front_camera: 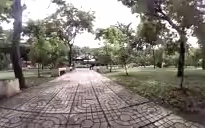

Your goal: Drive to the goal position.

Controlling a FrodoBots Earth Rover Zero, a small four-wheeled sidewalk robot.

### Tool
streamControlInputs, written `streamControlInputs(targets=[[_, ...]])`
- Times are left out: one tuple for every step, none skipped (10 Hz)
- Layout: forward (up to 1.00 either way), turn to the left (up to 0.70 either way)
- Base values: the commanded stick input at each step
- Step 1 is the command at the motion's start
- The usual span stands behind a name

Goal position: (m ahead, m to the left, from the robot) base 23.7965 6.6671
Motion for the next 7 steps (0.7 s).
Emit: streamControlInputs(targets=[[1.00, 0.00], [1.00, 0.16], [1.00, 0.27], [1.00, 0.17], [1.00, 0.01], [1.00, 0.00], [1.00, 0.00]])
